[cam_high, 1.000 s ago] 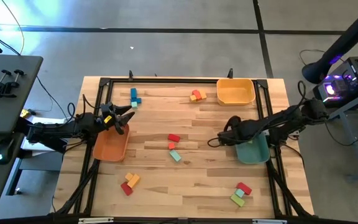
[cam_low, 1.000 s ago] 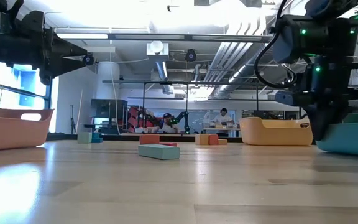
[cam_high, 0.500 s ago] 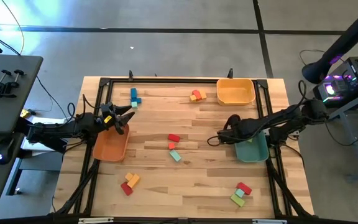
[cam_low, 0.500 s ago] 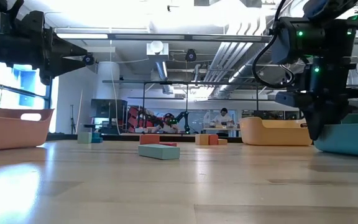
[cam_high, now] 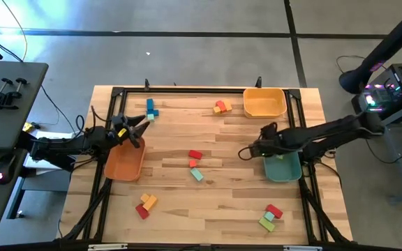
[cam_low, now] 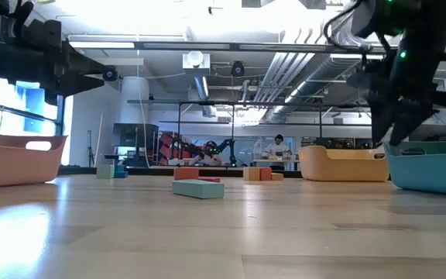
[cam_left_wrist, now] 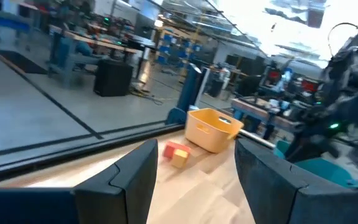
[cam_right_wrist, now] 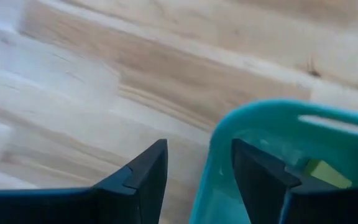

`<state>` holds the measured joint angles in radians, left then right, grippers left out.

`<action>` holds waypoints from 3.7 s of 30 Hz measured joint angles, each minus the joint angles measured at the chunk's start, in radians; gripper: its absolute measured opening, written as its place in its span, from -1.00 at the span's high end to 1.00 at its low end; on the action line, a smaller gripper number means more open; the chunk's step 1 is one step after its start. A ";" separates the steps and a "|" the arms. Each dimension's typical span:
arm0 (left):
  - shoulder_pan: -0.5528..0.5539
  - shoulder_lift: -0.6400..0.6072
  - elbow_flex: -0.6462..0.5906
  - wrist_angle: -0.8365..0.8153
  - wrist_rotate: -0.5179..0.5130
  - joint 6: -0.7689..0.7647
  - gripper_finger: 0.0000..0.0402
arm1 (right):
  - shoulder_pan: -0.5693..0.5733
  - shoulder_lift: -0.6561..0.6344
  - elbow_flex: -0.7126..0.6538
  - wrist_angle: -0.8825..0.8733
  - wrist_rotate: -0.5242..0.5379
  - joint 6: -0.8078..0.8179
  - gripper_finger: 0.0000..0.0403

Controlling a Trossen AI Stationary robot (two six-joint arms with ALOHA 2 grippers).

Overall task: Sort blocks by size
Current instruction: Put the thick yellow rectangular block into the orange bin

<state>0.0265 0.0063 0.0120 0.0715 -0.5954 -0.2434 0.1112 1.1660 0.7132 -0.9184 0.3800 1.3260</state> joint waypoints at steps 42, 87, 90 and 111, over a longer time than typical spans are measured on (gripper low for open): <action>0.000 0.041 0.001 0.530 -0.280 1.009 0.01 | -0.428 0.525 -0.019 1.822 -0.287 -1.680 0.18; -0.545 1.141 0.928 -0.731 0.012 -0.073 0.42 | -0.118 0.563 0.411 1.000 -0.167 -1.548 -0.12; -0.594 1.250 1.021 -0.912 0.145 -0.324 0.49 | -0.088 0.566 0.411 0.985 -0.158 -1.532 -0.12; -0.732 1.380 1.016 -0.981 0.466 -0.449 0.83 | -0.052 0.570 0.411 0.987 -0.071 -1.589 -0.12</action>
<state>-0.7055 1.3861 1.0283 -0.9091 -0.1293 -0.6920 0.0589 1.7355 1.1240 0.0691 0.3092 -0.2626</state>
